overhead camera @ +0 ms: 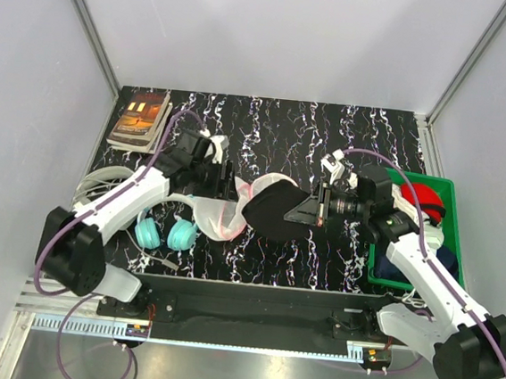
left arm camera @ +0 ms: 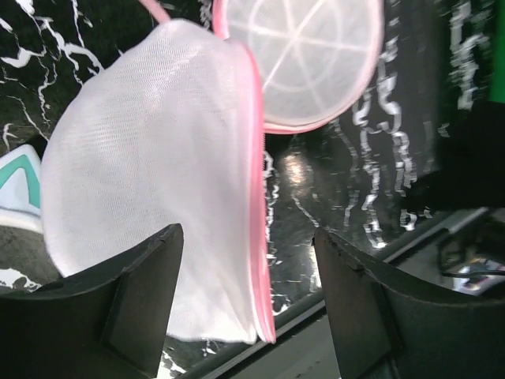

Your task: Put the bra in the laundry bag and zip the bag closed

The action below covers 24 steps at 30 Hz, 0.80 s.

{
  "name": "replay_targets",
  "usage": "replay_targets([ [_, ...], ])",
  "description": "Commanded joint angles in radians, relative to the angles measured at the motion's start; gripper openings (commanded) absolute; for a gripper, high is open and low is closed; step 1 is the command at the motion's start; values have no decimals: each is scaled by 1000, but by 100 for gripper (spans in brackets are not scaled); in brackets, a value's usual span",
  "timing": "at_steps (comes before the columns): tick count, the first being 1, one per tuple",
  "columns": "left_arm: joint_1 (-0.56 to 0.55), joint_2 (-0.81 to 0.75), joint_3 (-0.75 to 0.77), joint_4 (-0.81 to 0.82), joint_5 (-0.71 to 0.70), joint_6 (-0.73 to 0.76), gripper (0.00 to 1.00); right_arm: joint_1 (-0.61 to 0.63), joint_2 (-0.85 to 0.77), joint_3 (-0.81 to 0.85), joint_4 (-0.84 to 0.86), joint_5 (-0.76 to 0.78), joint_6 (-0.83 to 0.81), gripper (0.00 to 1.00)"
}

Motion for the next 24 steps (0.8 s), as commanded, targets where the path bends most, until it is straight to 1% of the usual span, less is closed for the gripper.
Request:
replay_targets([
  [1, -51, 69, 79, 18, -74, 51, 72, -13, -45, 17, -24, 14, -48, 0],
  [4, -71, 130, 99, 4, -89, 56, 68, -39, -77, 12, -44, 2, -47, 0],
  [7, -79, 161, 108, -2, -125, 58, 44, -72, -107, 9, -48, -33, -30, 0],
  [8, -79, 169, 111, -2, -120, 53, 26, -82, -111, 6, -51, -45, -22, 0],
  [12, -111, 180, 153, 15, -76, 27, 0, -131, -145, -6, -55, -78, 18, 0],
  [14, -134, 174, 168, 48, 7, -17, 0, -135, -171, -11, -57, -84, 38, 0],
  [15, -136, 169, 165, 103, 42, -39, 0, -140, -180, -12, -57, -85, 47, 0],
  [16, -140, 157, 153, 133, 108, -62, 0, -143, -191, -16, -58, -94, 54, 0],
  [18, -142, 143, 137, 211, 156, -125, 0, -148, -212, -16, -64, -99, 78, 0],
  [19, -145, 126, 116, 234, 176, -139, 0, -151, -217, -2, -113, -84, 78, 0],
  [22, -146, 92, 52, 297, 174, -171, 0, -152, -226, 39, -236, -12, 61, 0],
  [23, -146, 85, 30, 312, 167, -179, 0, -152, -232, 38, -239, 3, 94, 0],
  [24, -146, 74, -28, 361, 161, -186, 0, -152, -235, 37, -232, 17, 122, 0],
])
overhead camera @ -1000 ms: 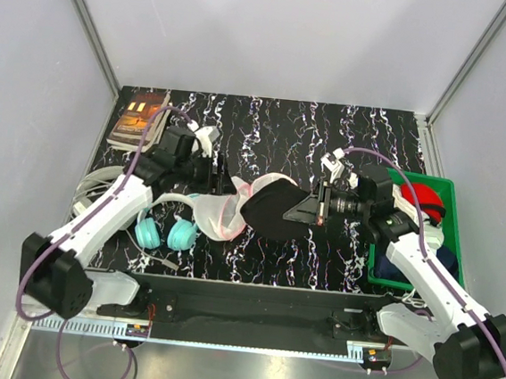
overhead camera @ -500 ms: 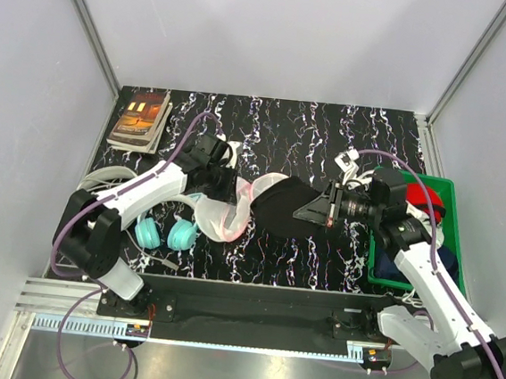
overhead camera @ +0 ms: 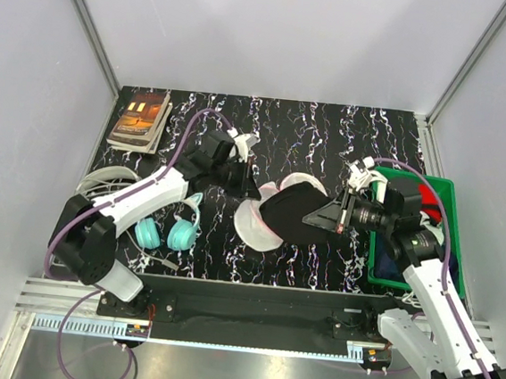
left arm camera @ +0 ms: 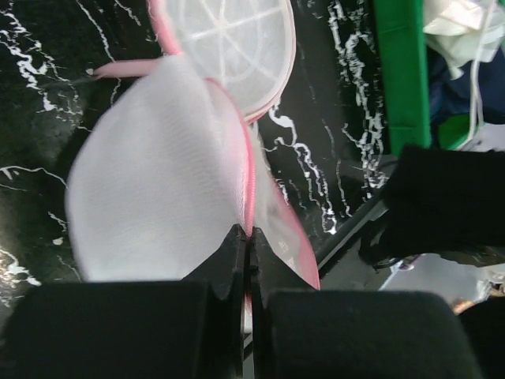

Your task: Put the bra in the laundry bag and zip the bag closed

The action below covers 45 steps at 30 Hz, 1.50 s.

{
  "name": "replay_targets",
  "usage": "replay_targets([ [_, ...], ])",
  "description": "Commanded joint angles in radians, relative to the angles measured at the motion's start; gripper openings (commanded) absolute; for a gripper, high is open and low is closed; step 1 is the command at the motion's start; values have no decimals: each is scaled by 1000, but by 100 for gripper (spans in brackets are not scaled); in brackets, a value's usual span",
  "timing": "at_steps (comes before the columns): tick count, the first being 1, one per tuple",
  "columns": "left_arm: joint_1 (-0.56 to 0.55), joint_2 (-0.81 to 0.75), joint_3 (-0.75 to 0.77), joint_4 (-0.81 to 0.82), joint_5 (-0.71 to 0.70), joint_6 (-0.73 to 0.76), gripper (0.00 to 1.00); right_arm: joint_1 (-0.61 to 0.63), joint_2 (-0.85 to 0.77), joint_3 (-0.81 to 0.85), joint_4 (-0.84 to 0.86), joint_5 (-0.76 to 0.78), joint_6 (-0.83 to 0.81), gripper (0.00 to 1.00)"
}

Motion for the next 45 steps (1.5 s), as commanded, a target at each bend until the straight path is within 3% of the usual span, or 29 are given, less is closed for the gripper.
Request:
replay_targets([
  [1, 2, -94, -135, 203, 53, -76, 0, -6, -20, 29, -12, 43, 103, 0],
  [6, 2, -114, -287, 376, 70, -145, 0, 13, 18, -98, 426, -25, 376, 0],
  [8, 2, -124, -312, 422, 71, -155, 0, 64, 80, -118, 528, -54, 448, 0],
  [12, 2, -153, -327, 412, 40, -136, 0, 142, 179, -123, 701, -82, 472, 0],
  [17, 4, -182, -326, 399, 22, -120, 0, 156, 292, -135, 879, -122, 551, 0],
  [23, 2, -200, -329, 395, 19, -96, 0, 161, 479, -213, 1229, -200, 696, 0],
  [28, 4, -200, -326, 390, 24, -68, 0, 153, 590, -235, 1274, -209, 661, 0],
  [34, 4, -220, -338, 346, -9, -36, 0, 141, 578, -195, 929, -120, 392, 0],
  [45, 4, -236, -327, 281, -47, 12, 0, 67, 589, -256, 871, -50, 361, 0],
])
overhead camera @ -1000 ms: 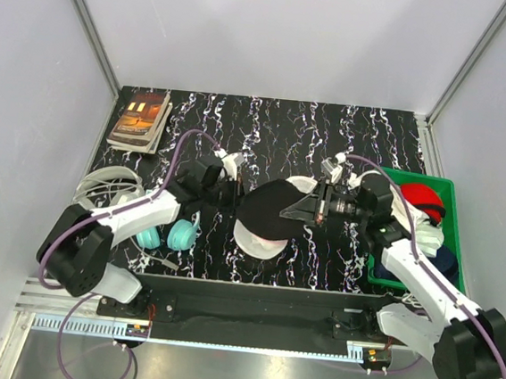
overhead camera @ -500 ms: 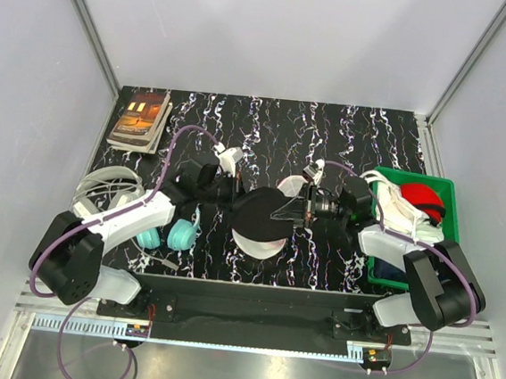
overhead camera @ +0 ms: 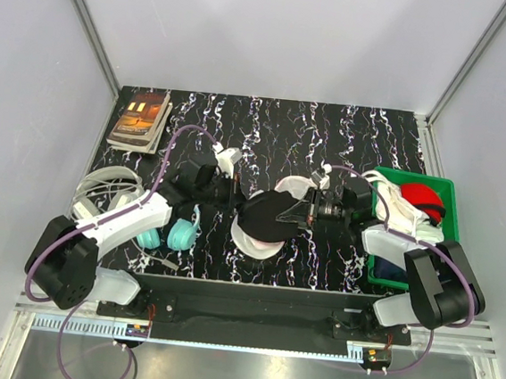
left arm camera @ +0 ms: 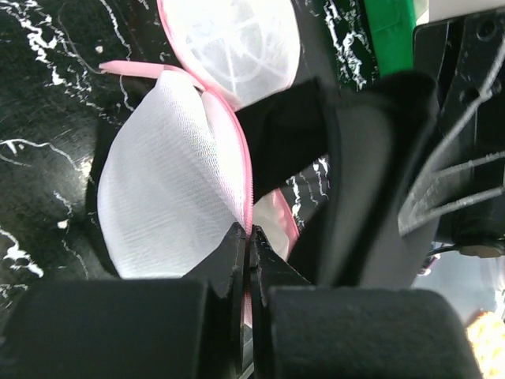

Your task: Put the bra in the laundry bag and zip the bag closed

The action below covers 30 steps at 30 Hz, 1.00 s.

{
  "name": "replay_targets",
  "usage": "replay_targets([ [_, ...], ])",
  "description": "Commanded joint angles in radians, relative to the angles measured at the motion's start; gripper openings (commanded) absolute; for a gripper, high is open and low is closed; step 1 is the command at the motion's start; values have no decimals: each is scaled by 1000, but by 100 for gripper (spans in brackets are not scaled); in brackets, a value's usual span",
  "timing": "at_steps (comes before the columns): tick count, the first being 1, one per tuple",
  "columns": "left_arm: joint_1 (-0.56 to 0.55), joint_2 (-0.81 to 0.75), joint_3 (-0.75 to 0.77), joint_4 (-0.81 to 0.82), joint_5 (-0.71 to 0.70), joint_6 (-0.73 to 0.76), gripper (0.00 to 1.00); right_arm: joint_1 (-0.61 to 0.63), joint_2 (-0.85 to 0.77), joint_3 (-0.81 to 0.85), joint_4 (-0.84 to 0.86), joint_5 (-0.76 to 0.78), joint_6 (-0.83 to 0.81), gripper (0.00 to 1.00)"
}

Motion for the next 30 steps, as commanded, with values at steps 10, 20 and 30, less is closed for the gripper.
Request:
replay_targets([
  [10, 1, -44, 22, -16, -37, 45, 0, -90, -25, 53, -319, 98, -230, 0],
  [20, -59, -4, 125, -36, -40, 35, 0, 30, 65, 234, -545, 109, -387, 0],
  [30, -105, 4, 126, -79, -147, -3, 19, 82, 191, 266, -458, 155, -364, 0],
])
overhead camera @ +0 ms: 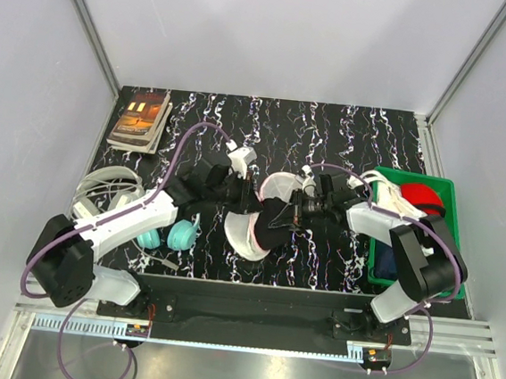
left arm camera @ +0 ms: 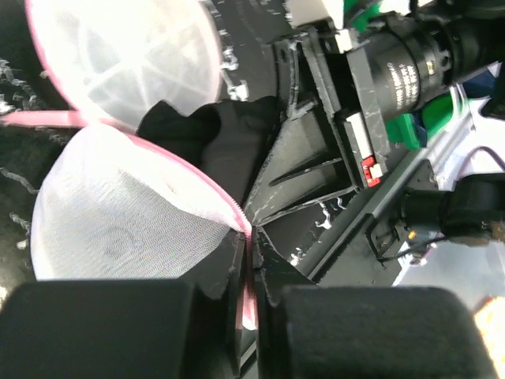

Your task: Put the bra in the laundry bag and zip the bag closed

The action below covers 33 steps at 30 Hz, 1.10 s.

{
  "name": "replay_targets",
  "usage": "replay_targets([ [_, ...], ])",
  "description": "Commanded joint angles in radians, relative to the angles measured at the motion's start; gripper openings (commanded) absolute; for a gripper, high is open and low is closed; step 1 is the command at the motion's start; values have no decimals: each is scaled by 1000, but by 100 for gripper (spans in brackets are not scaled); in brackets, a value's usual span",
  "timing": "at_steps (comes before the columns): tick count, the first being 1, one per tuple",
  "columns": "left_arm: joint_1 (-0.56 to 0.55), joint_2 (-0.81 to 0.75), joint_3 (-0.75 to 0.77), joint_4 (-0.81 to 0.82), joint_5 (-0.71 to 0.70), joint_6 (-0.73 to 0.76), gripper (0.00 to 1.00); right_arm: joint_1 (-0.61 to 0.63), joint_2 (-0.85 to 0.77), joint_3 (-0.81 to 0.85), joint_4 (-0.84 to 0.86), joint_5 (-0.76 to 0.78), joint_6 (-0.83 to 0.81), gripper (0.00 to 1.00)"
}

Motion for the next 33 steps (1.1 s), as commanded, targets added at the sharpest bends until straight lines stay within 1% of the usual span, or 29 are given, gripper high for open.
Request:
replay_targets([
  [1, 0, -22, -2, -7, -104, -26, 35, 3, 27, 28, 86, 13, 8, 0],
  [2, 2, -36, -11, -16, -157, -35, 44, 3, 34, 26, 96, 4, 19, 0],
  [3, 0, -53, -22, -33, -181, -51, 49, 3, 46, 26, 107, -4, 23, 0],
  [4, 2, -102, -45, -49, -210, -58, 57, 3, 50, 22, 129, -12, 29, 0],
  [5, 0, -131, -60, -62, -266, -84, 59, 3, 56, 20, 134, -21, 35, 0],
  [6, 0, -163, -88, -94, -293, -100, 60, 3, 62, 20, 136, -24, 37, 0],
  [7, 0, -229, -103, -113, -319, -115, 60, 3, 63, 22, 133, -27, 36, 0],
  [8, 0, -263, -121, -134, -372, -159, 59, 3, 60, 23, 125, -27, 26, 0],
  [9, 2, -295, -169, -160, -394, -189, 56, 3, 59, 26, 117, -27, 22, 0],
  [10, 3, -349, -196, -162, -405, -218, 49, 4, 57, 34, 101, -27, 17, 0],
  [11, 3, -366, -223, -161, -402, -264, 44, 3, 51, 37, 91, -27, 6, 0],
  [14, 3, -374, -289, -156, -408, -325, 32, 4, 50, 56, 62, -29, -9, 0],
  [15, 5, -364, -305, -156, -417, -328, 31, 4, 50, 62, 61, -29, -7, 0],
  [17, 5, -311, -304, -148, -458, -327, 22, 3, 53, 71, 54, -35, -7, 0],
  [21, 14, -184, -290, -110, -471, -316, 12, 3, 54, 80, 45, -44, -9, 0],
  [22, 25, -135, -286, -104, -456, -315, 10, 3, 53, 80, 41, -47, -10, 0],
  [26, 31, -39, -298, -34, -474, -304, 6, 3, 47, 83, 30, -47, -18, 0],
  [31, 34, 70, -318, 91, -417, -287, 2, 6, 63, 100, 22, -64, -15, 0],
  [33, 34, 111, -292, 115, -397, -275, 1, 12, 76, 118, 2, -59, -18, 0],
])
